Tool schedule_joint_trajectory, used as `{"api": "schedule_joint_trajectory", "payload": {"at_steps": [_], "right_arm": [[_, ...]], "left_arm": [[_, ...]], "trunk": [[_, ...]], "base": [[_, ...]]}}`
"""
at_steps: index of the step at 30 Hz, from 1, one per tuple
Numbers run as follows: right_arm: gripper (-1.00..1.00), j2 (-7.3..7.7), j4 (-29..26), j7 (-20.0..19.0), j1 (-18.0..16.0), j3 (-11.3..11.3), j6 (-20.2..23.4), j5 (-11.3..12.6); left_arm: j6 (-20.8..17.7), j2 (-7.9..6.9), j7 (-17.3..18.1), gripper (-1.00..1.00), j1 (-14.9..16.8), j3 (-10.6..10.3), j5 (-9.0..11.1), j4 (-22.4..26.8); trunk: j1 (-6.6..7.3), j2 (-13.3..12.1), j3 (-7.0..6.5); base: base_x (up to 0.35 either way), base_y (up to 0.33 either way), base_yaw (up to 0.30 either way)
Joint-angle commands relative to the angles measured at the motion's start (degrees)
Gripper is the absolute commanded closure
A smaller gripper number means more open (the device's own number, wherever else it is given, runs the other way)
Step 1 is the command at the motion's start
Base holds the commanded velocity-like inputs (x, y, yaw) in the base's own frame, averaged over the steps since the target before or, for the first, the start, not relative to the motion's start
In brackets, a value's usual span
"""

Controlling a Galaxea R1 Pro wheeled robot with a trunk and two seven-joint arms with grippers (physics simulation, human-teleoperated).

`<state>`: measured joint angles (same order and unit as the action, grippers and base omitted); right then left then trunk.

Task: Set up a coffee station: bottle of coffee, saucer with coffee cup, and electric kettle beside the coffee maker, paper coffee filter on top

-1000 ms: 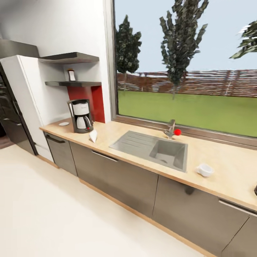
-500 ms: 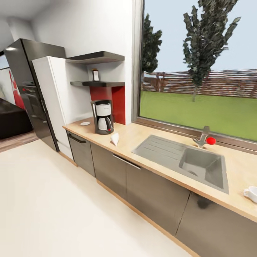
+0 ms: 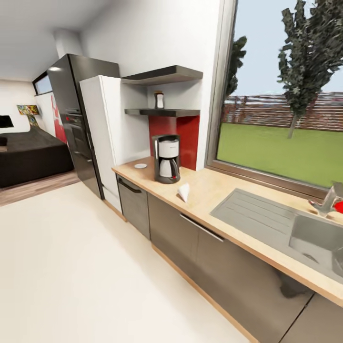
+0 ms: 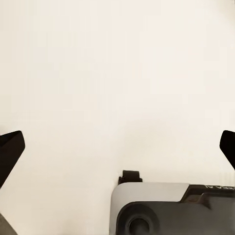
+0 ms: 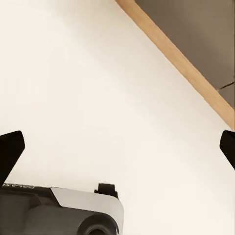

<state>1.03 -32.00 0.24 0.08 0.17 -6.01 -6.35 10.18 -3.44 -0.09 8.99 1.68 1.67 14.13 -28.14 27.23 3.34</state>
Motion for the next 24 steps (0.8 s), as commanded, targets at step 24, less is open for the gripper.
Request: {"api": "schedule_joint_trajectory", "payload": {"at_steps": [24], "right_arm": [[-1.0, 0.02, -0.08, 0.02, 0.01, 0.01, -0.05, -0.5]], "left_arm": [[0.19, 0.01, 0.01, -1.0, 0.06, 0.08, 0.09, -0.07]], "trunk": [[-0.06, 0.1, 0.11]], "base": [[0.294, 0.193, 0.243]]}}
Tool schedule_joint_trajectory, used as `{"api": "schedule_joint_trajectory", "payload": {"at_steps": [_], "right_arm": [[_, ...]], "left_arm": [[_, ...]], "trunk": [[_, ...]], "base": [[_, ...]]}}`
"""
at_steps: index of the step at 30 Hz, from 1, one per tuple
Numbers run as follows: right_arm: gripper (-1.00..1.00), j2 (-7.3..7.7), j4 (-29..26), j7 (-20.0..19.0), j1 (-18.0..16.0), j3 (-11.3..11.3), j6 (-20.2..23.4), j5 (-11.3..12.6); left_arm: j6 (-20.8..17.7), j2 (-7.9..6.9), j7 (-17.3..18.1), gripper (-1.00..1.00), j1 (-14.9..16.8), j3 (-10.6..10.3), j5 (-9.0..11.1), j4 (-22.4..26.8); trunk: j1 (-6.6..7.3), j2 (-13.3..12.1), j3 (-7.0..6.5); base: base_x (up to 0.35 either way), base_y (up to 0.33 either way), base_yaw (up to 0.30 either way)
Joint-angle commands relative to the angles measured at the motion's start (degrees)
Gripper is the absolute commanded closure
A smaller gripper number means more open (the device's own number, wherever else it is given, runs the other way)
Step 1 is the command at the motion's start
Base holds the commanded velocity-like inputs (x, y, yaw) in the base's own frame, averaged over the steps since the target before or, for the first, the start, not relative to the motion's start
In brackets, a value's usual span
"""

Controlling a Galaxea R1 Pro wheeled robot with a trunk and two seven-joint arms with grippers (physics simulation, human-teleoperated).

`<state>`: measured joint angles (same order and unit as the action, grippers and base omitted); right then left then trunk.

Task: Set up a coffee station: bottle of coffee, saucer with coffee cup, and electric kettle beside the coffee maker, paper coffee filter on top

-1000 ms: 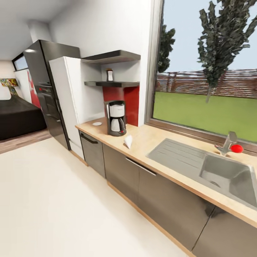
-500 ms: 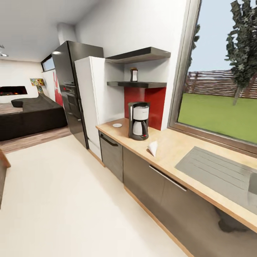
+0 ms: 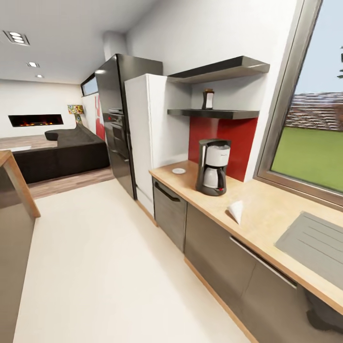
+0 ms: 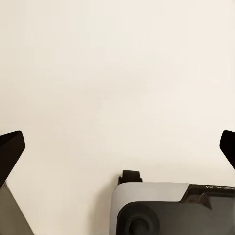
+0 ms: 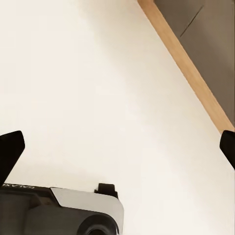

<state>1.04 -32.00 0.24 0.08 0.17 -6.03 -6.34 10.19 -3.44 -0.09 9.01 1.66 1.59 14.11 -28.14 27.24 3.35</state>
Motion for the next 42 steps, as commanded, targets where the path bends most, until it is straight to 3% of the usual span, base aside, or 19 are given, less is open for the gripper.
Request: {"api": "schedule_joint_trajectory", "payload": {"at_steps": [1, 42], "right_arm": [[-1.0, 0.02, -0.08, 0.02, 0.01, 0.01, -0.03, -0.51], [-1.0, 0.02, 0.01, 0.02, 0.01, -0.02, -0.01, -0.87]], "left_arm": [[0.18, 0.01, 0.01, -1.0, 0.04, 0.1, 0.16, -0.05], [0.18, 0.06, 0.01, -1.0, 0.04, 0.09, 0.16, -0.05]], "trunk": [[-0.06, 0.09, 0.1], [-0.06, 0.09, 0.1]], "base": [[0.311, 0.143, 0.024], [0.314, 0.144, 0.001]]}}
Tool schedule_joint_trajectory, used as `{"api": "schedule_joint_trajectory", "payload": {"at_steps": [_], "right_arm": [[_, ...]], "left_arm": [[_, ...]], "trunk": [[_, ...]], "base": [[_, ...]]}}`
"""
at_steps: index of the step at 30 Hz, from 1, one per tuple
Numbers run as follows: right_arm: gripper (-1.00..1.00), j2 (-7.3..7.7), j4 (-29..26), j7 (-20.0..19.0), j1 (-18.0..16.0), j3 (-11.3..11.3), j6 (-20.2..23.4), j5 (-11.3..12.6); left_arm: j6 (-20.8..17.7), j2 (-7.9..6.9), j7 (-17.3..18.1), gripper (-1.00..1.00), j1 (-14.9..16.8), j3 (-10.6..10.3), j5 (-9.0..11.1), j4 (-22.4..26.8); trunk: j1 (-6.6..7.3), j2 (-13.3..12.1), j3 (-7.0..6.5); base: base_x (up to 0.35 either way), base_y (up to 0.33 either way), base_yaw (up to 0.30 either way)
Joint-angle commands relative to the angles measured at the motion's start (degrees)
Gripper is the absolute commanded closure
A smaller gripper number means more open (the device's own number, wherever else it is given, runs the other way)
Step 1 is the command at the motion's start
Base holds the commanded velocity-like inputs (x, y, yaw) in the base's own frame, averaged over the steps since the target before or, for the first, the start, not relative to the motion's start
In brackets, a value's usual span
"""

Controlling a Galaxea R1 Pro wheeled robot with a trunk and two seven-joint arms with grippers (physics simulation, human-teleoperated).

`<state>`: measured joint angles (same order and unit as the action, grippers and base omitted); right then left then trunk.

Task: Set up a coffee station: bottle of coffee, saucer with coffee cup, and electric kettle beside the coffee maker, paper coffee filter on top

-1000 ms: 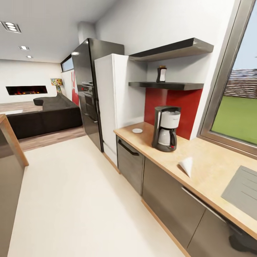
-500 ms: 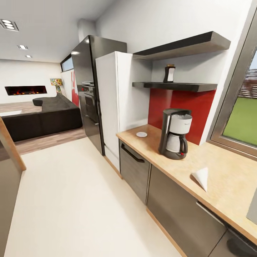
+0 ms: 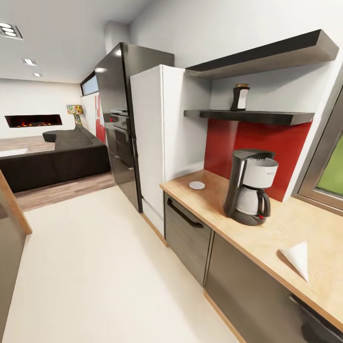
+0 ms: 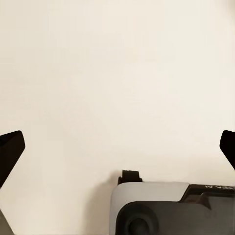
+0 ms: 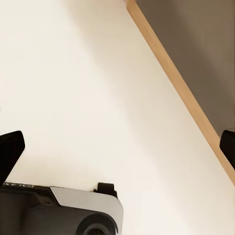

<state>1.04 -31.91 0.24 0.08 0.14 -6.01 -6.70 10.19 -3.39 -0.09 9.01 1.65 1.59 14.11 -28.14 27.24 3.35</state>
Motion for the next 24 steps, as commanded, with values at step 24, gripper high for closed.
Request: {"api": "schedule_joint_trajectory", "payload": {"at_steps": [24], "right_arm": [[-1.0, 0.01, -0.02, 0.02, 0.01, 0.03, -0.04, -0.51]], "left_arm": [[0.18, 0.0, 0.01, -1.0, 0.04, 0.11, 0.16, -0.05]], "trunk": [[-0.06, 0.09, 0.1]], "base": [[0.308, 0.197, -0.209]]}}
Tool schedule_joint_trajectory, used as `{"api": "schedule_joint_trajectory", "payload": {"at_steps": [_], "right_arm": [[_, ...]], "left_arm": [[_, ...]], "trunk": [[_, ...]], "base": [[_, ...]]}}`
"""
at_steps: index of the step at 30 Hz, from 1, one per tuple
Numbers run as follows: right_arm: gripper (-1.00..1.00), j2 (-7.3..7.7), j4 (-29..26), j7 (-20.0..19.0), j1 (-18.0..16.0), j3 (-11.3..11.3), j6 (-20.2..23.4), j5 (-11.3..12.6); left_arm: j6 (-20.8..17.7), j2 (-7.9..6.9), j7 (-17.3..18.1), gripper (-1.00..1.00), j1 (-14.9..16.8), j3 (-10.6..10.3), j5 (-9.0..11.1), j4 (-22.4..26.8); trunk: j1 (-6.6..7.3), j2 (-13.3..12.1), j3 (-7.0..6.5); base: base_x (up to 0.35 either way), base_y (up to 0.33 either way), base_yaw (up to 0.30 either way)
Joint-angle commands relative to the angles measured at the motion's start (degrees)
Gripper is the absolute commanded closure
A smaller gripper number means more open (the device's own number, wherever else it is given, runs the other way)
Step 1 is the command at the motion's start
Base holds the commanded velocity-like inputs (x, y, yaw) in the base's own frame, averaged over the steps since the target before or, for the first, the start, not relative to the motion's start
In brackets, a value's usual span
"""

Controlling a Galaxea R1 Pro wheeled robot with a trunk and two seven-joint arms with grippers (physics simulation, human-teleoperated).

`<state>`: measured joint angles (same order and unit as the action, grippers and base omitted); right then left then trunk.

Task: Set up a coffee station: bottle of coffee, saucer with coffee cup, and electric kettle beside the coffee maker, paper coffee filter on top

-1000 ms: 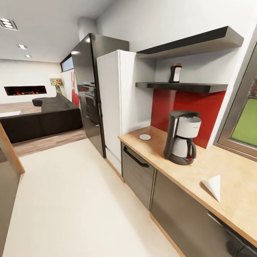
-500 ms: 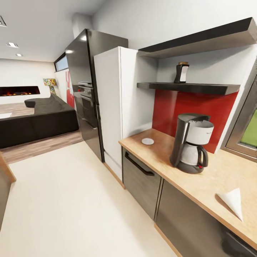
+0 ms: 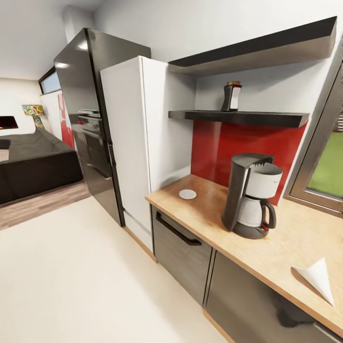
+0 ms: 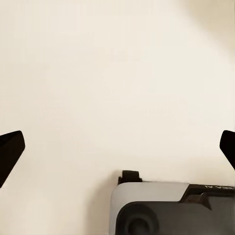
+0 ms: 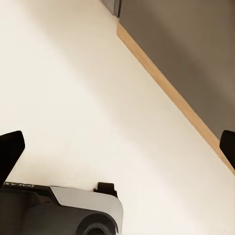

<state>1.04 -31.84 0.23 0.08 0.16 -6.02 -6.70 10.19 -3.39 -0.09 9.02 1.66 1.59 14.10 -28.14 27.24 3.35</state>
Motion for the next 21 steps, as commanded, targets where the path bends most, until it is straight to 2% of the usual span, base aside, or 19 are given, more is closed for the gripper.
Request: {"api": "schedule_joint_trajectory", "payload": {"at_steps": [1, 21], "right_arm": [[-1.0, 0.01, -0.11, 0.03, 0.01, 0.01, -0.03, -0.51], [-1.0, 0.01, -0.07, 0.03, 0.01, 0.01, -0.01, -0.51]], "left_arm": [[0.18, 0.0, 0.01, -1.0, 0.03, 0.1, 0.16, -0.04], [0.2, 0.04, 0.01, -1.0, 0.03, 0.06, 0.24, -0.04]], "trunk": [[-0.06, 0.09, 0.1], [-0.06, 0.09, 0.1]], "base": [[0.289, 0.226, -0.266], [0.284, 0.216, -0.266]]}}
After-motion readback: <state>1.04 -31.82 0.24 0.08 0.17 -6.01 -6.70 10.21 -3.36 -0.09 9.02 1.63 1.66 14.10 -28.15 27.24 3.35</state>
